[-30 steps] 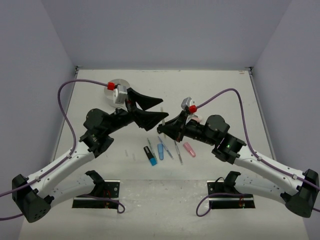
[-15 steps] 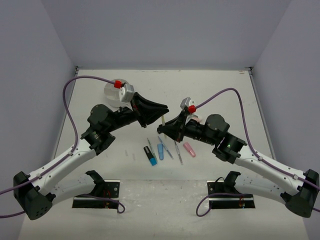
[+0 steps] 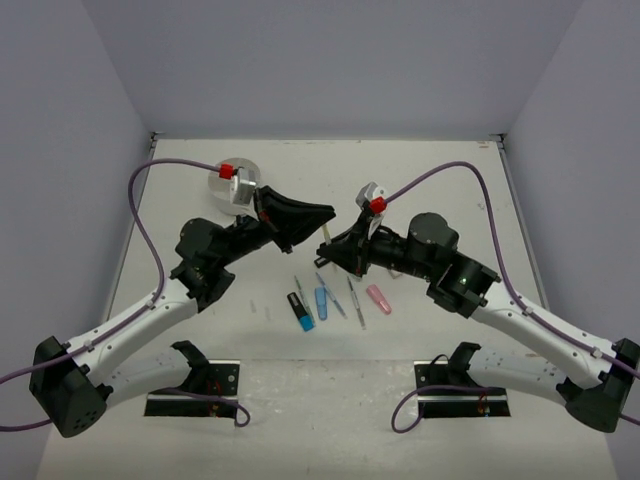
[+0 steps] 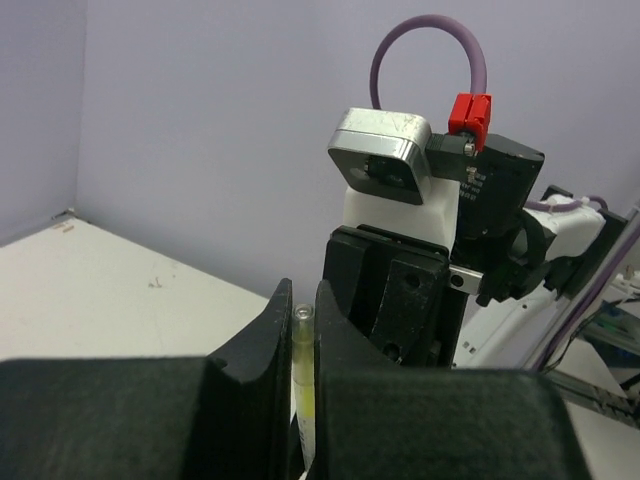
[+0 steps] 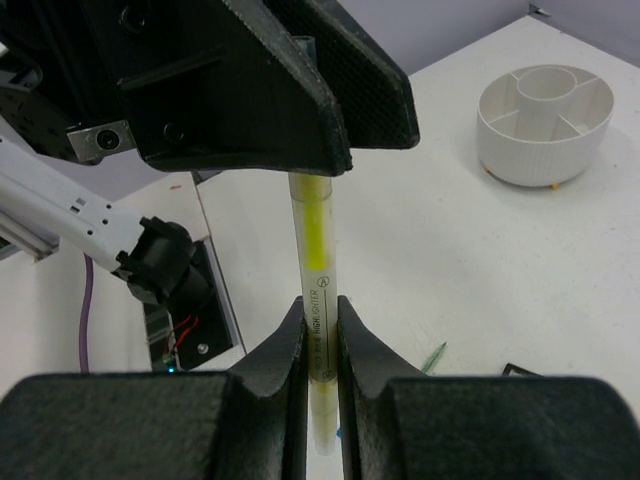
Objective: Sort the stationery into containers
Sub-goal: Close the pen cap on the pen, then place the pen in the storage box.
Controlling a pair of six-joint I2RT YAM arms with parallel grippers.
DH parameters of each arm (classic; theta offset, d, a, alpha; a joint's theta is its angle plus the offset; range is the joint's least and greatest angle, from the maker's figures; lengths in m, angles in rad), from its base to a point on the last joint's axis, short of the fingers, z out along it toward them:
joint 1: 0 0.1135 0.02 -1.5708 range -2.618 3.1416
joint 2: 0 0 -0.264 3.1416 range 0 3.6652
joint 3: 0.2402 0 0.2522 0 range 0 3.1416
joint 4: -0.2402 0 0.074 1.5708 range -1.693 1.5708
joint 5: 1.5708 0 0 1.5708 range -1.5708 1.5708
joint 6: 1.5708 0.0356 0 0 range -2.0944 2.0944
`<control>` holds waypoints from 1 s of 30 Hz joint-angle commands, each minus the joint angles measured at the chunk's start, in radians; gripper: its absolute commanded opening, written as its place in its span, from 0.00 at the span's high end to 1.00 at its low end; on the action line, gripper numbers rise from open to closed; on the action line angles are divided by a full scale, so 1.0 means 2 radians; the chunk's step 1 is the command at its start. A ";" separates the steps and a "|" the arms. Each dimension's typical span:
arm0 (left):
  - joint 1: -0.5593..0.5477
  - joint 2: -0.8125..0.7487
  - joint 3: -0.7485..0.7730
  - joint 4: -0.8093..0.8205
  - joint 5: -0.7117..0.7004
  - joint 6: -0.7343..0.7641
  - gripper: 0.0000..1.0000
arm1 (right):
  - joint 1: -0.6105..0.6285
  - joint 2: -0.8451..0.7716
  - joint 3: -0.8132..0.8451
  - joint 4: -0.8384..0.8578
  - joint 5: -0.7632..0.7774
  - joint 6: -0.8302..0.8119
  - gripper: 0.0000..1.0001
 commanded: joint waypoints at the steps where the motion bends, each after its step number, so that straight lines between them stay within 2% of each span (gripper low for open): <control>1: -0.025 0.018 -0.057 -0.026 0.037 -0.021 1.00 | -0.037 0.006 0.130 0.077 0.011 0.001 1.00; 4: -0.049 0.015 -0.093 0.007 0.026 -0.024 1.00 | -0.072 0.017 0.155 0.081 -0.029 0.028 1.00; 6: -0.060 0.017 -0.106 0.015 0.025 -0.026 1.00 | -0.074 0.020 0.159 0.082 -0.037 0.027 1.00; 11: -0.065 0.023 -0.095 0.010 0.030 -0.015 1.00 | -0.076 0.038 0.142 0.082 -0.036 0.029 1.00; 14: -0.064 0.015 -0.045 -0.093 -0.047 0.034 1.00 | -0.076 0.037 0.119 0.063 -0.045 -0.006 1.00; 16: -0.062 0.020 0.019 -0.200 -0.189 0.065 1.00 | -0.077 0.025 0.080 0.050 -0.022 -0.033 0.99; 17: -0.059 0.028 0.051 -0.244 -0.231 0.074 1.00 | -0.079 0.018 0.053 0.052 -0.009 -0.040 0.94; 19: -0.045 0.049 0.110 -0.307 -0.300 0.080 1.00 | -0.084 0.008 0.010 0.062 0.009 -0.036 0.58; 21: -0.028 0.070 0.152 -0.346 -0.334 0.080 1.00 | -0.084 0.003 -0.010 0.062 0.017 -0.028 0.19; 22: -0.019 0.079 0.170 -0.360 -0.363 0.080 1.00 | -0.084 -0.001 -0.015 0.057 0.025 -0.027 0.07; 23: -0.008 0.089 0.186 -0.371 -0.400 0.079 1.00 | -0.084 -0.007 -0.019 0.050 0.038 -0.025 0.01; 25: 0.013 0.110 0.212 -0.382 -0.444 0.084 1.00 | -0.084 -0.026 -0.033 0.035 0.081 -0.021 0.01; 28: 0.055 0.151 0.239 -0.383 -0.567 0.083 1.00 | -0.084 -0.067 -0.064 0.030 0.126 -0.011 0.01; 30: 0.090 0.179 0.244 -0.340 -0.617 0.089 1.00 | -0.084 -0.090 -0.083 0.029 0.127 -0.003 0.01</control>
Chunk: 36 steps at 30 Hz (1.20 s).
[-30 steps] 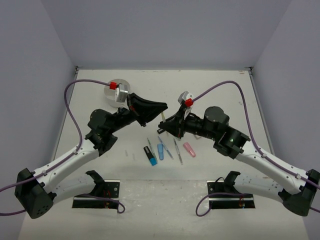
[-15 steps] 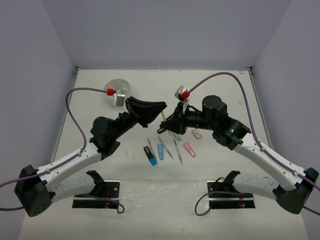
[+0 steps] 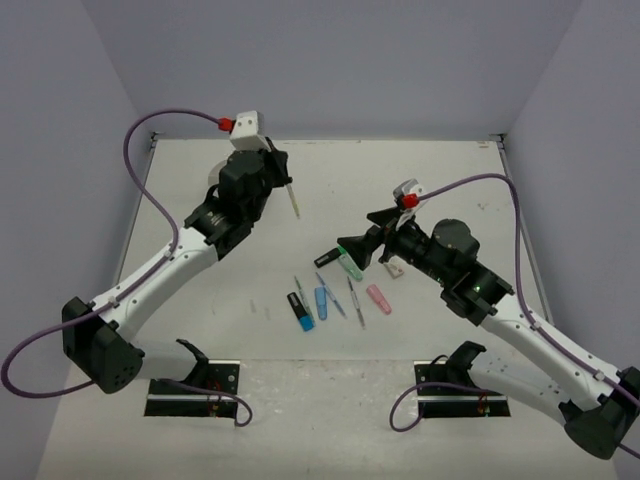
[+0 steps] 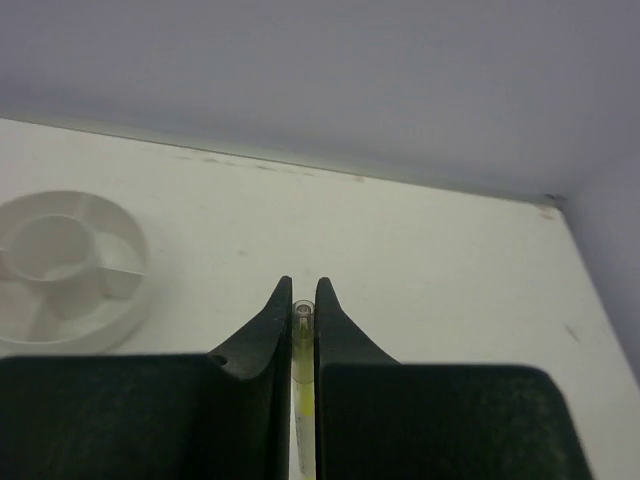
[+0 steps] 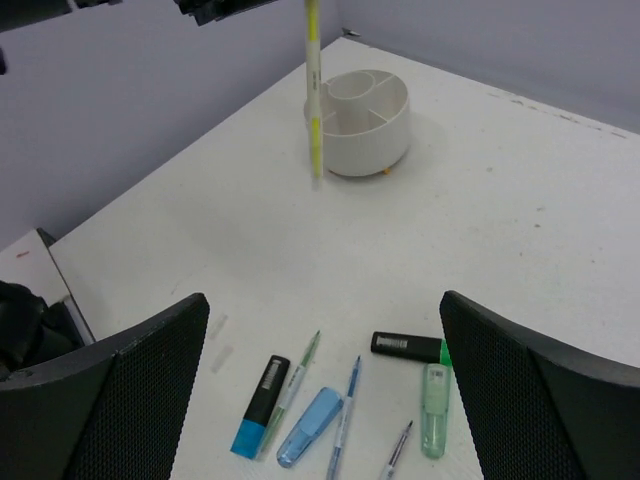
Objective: Sort the stationery into containers
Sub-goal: Place the pen in the storage box.
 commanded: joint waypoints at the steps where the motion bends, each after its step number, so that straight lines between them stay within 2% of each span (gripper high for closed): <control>1: 0.067 0.057 0.032 0.030 -0.202 0.028 1.00 | 0.000 -0.060 -0.037 0.020 0.056 0.017 0.01; 3: 0.093 0.084 0.038 0.072 -0.218 0.045 1.00 | -0.001 -0.075 -0.054 0.020 0.052 0.020 0.01; 8: 0.147 0.161 0.076 0.141 -0.199 0.075 1.00 | 0.000 -0.086 -0.069 0.018 0.037 0.025 0.01; 11: 0.167 0.178 0.071 0.189 -0.178 0.088 1.00 | 0.000 -0.091 -0.078 0.029 0.027 0.028 0.01; 17: 0.188 0.196 0.089 0.216 -0.158 0.112 1.00 | 0.000 -0.063 -0.075 0.036 0.019 0.028 0.01; 28: 0.208 0.248 0.114 0.249 -0.171 0.164 1.00 | -0.001 -0.030 -0.069 0.041 0.005 0.030 0.01; 36: 0.220 0.279 0.105 0.250 -0.161 0.151 1.00 | -0.001 -0.020 -0.065 0.038 0.005 0.027 0.01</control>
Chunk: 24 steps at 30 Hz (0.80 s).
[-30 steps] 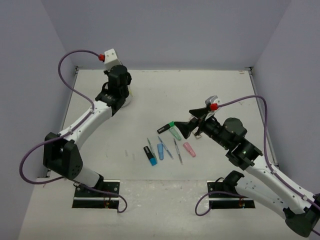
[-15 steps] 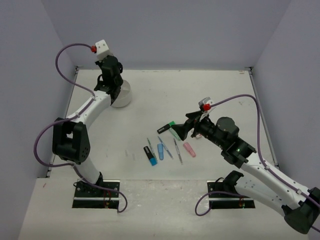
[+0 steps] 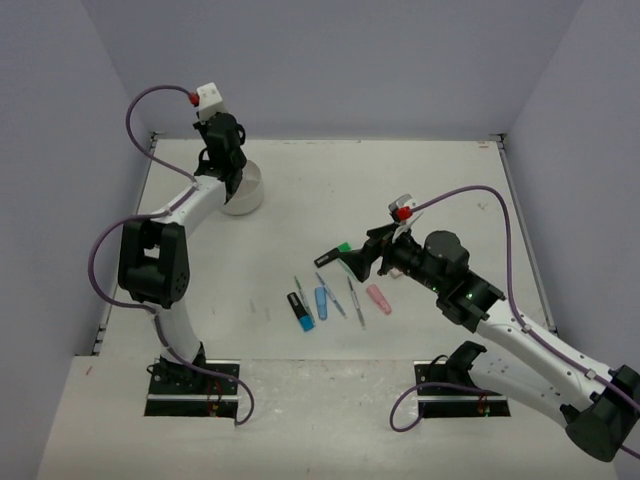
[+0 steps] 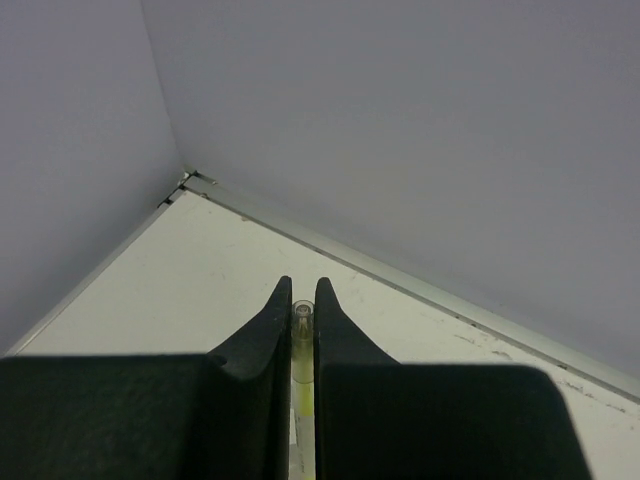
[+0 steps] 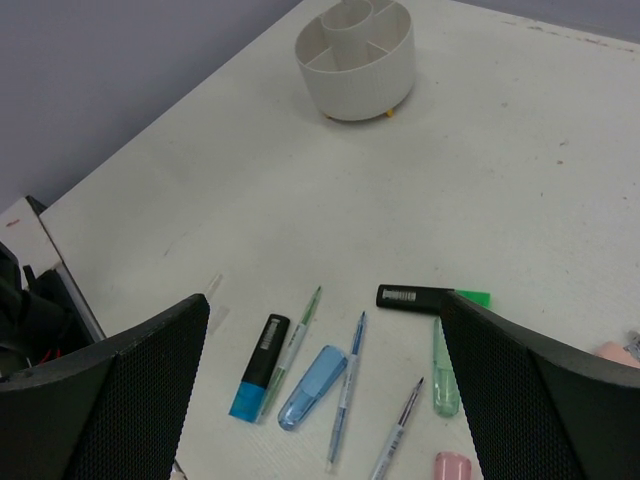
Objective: Sort the stationery into containers
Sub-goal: Place the pen in the storage box.
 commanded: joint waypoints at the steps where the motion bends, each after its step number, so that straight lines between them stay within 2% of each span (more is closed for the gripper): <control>1: 0.010 0.007 0.001 0.032 -0.004 -0.001 1.00 | 0.000 0.008 0.014 0.021 -0.006 0.004 0.01; 4: 0.011 0.009 -0.012 0.028 -0.001 -0.011 0.98 | 0.000 0.006 0.013 0.021 -0.012 0.003 0.01; 6: 0.010 0.004 -0.014 0.008 0.009 -0.027 0.89 | 0.001 0.006 0.013 0.019 -0.011 0.003 0.01; 12: 0.009 -0.038 -0.028 -0.053 0.036 -0.090 0.38 | 0.000 0.016 0.025 0.001 -0.002 0.005 0.01; 16: 0.010 -0.071 -0.033 -0.121 0.045 -0.137 0.22 | 0.000 0.019 0.031 -0.013 0.015 0.007 0.01; 18: 0.009 -0.110 -0.031 -0.180 0.061 -0.179 0.08 | 0.000 0.038 0.059 -0.060 0.029 0.014 0.02; 20: 0.008 -0.144 -0.026 -0.271 0.096 -0.206 0.00 | 0.000 0.075 0.093 -0.119 0.059 0.030 0.05; 22: 0.008 -0.195 -0.025 -0.336 0.132 -0.237 0.00 | 0.000 0.108 0.134 -0.202 0.081 0.042 0.13; 24: 0.007 -0.252 -0.056 -0.371 0.200 -0.246 0.00 | 0.000 0.150 0.161 -0.267 0.087 0.046 0.20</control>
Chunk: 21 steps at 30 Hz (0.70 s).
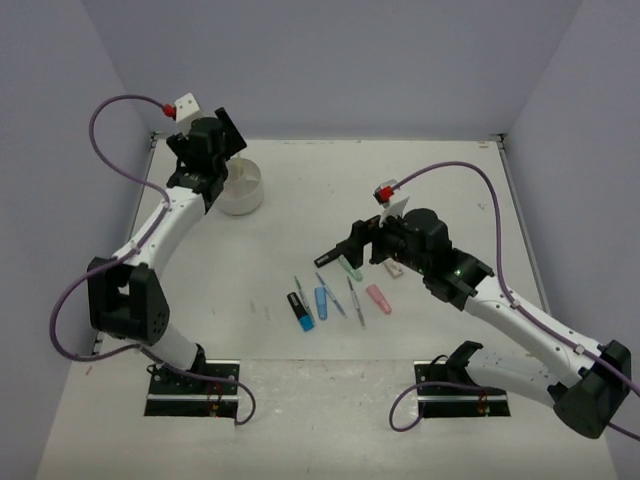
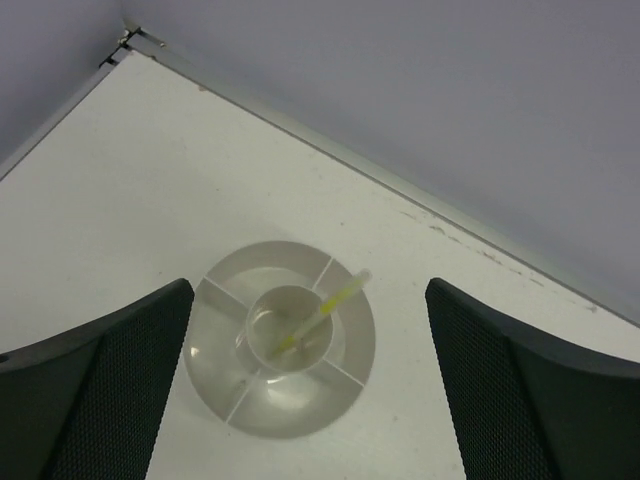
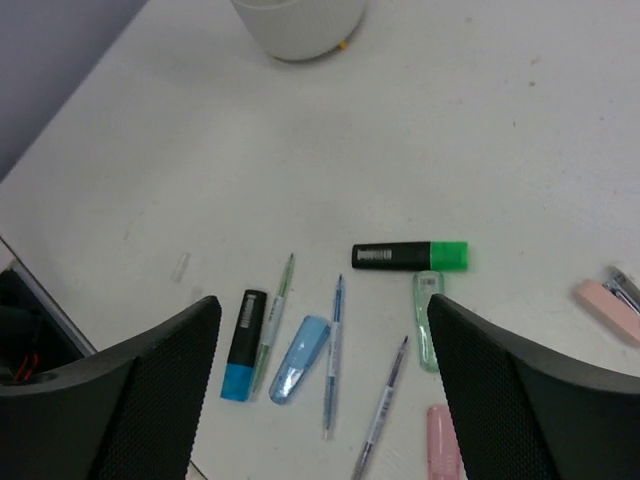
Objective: Sort the stationery into containers
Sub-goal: Place the pen in the storage box, then pick up the pen from the center of the board.
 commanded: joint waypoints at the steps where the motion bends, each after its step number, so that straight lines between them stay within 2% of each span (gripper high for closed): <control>1: -0.005 -0.138 -0.040 -0.126 0.126 -0.067 0.00 | -0.001 0.076 0.071 -0.167 0.048 0.024 0.24; 4: -0.024 -0.214 -0.129 -0.125 0.161 -0.064 0.00 | -0.001 0.125 0.090 -0.208 0.071 0.023 0.45; 8: -0.030 -0.295 -0.187 -0.139 0.204 -0.041 0.00 | -0.001 0.178 0.105 -0.233 0.066 0.025 0.62; 9: -0.031 -0.304 -0.193 -0.149 0.207 -0.030 0.00 | 0.003 0.191 0.105 -0.234 0.051 0.028 0.63; 12: -0.034 -0.337 -0.209 -0.196 0.208 0.000 0.00 | 0.016 0.211 0.091 -0.235 0.061 0.060 0.58; 15: -0.034 -0.357 -0.211 -0.230 0.194 0.026 0.00 | 0.039 0.224 0.070 -0.225 0.065 0.081 0.58; 21: -0.034 -0.382 -0.221 -0.255 0.180 0.049 0.00 | 0.054 0.263 0.054 -0.203 0.051 0.101 0.63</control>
